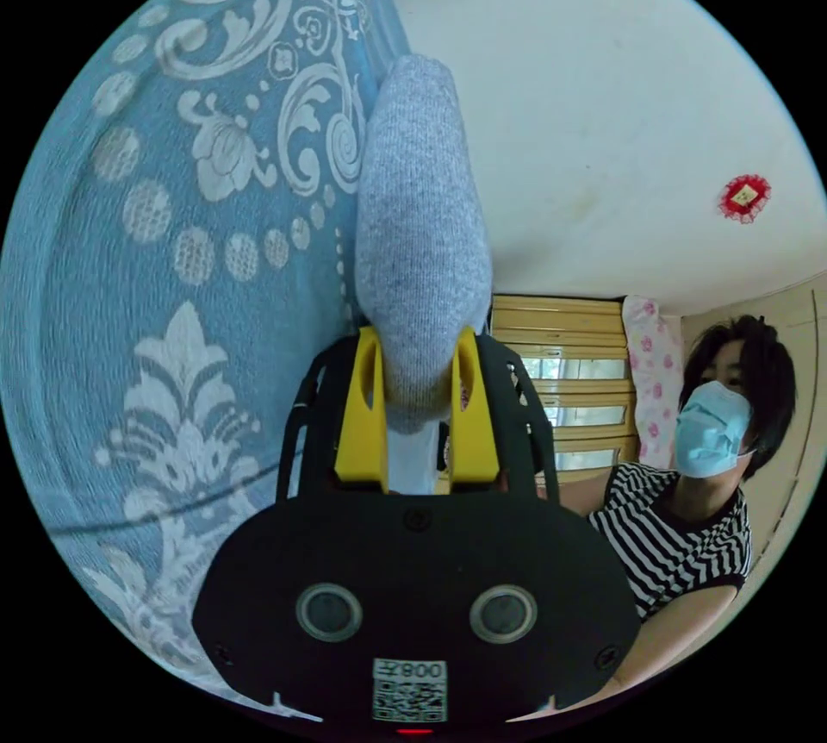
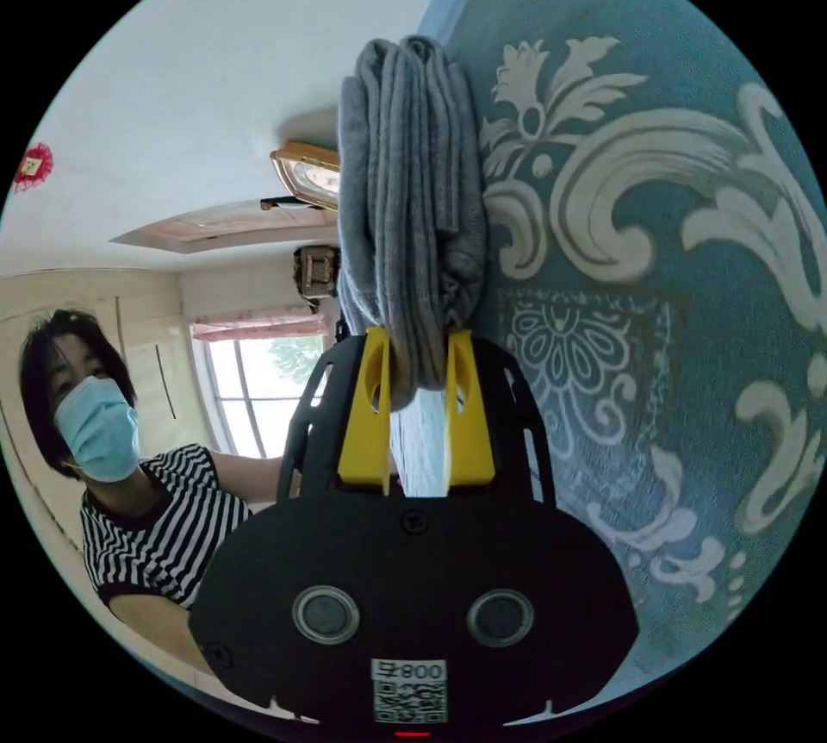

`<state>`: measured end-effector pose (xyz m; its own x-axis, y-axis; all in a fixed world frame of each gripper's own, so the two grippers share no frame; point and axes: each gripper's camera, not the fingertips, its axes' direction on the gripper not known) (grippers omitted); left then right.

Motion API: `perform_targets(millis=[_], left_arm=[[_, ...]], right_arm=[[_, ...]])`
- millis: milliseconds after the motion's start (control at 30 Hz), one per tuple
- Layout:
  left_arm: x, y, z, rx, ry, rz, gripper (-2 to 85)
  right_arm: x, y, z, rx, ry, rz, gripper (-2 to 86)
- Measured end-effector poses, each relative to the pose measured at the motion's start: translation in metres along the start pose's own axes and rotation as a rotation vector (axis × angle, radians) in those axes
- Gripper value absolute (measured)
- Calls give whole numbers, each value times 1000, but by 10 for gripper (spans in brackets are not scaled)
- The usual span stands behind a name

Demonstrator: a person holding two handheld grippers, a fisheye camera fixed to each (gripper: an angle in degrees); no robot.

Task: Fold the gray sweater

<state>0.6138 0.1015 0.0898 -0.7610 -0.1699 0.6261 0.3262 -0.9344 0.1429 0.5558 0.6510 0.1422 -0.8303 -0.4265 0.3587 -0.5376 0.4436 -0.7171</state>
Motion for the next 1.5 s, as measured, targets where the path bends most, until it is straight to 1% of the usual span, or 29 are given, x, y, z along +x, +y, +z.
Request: perform_targets(millis=[100,233,367,500,633,833,1067,1233,1433,1500], left_arm=[[7,15,12,-12,-11,-8,112],[18,45,31,-55,-30,-49,111],[32,89,56,-117,-23,-133,111],[52,134,87,-192,-1,-241,112],[80,161,114,-260,8,-297,112],[132,182,170,-402,-10,-277,113],[175,198,253,-470,32,-235,112],[195,203,321,-501,40,-215,112],[219,199,426,-533,25,-183,112],[229,192,477,-525,26,-167,112]], right_arm=[[-1,25,-17,20,-21,20,89],[-8,73,-37,-17,-42,65,84],[-20,136,-57,-73,-63,142,81],[-37,193,-78,-84,-101,228,80],[-71,251,-104,-94,-117,302,78],[-133,314,-152,-61,-86,335,76],[-190,373,-218,28,-69,337,77],[-212,402,-267,78,-75,335,77],[-224,421,-349,109,-93,311,75],[-226,421,-383,123,-103,286,75]])
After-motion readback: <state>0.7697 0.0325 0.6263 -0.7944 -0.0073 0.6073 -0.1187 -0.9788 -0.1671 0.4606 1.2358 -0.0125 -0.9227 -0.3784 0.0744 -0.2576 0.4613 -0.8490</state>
